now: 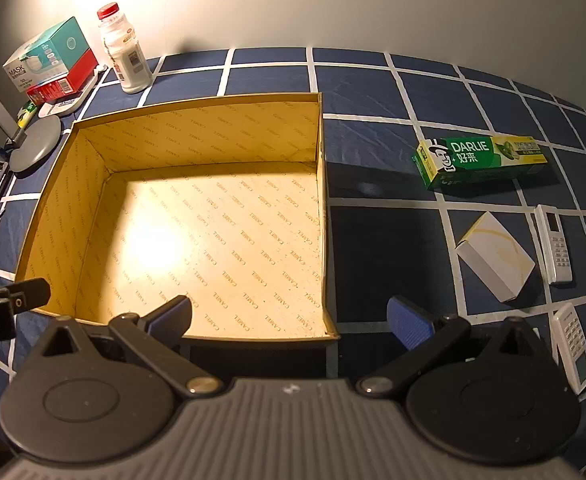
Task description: Organize objects
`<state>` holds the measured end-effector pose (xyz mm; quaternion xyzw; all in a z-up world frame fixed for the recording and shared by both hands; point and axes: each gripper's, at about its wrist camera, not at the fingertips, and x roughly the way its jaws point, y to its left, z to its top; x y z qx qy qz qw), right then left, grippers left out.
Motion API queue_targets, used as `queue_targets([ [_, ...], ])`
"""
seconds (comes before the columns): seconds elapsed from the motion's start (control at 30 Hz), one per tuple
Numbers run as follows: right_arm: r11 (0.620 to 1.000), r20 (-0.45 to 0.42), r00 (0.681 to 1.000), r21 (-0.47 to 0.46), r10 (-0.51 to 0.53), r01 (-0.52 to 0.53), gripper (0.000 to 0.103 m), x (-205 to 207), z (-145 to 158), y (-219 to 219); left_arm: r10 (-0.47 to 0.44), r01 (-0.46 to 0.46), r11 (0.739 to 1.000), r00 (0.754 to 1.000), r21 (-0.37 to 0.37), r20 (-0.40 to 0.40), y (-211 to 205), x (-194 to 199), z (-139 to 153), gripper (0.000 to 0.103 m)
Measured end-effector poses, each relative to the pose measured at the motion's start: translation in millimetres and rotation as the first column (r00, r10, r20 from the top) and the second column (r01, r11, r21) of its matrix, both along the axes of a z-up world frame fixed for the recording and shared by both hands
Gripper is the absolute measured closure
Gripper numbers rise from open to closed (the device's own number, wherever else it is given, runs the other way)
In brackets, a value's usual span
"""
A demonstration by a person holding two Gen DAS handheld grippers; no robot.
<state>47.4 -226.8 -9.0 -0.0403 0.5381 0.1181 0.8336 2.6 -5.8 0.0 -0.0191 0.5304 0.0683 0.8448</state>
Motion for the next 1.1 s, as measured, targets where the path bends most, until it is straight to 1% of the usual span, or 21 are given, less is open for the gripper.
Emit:
queue_targets([
  [0.6, 1.0, 0.005, 1.0, 0.002, 0.01, -0.01, 0.0, -4, 4, 3, 0.023, -0.023, 1.0, 1.0, 0.0, 0.002, 1, -6, 2, 0.0],
  [1.1, 1.0, -0.008, 1.0, 0.003, 0.012, -0.012, 0.0, -3, -2, 9, 0.031, -0.031, 1.0, 0.999, -0.003, -0.01, 5, -7, -3, 0.0],
])
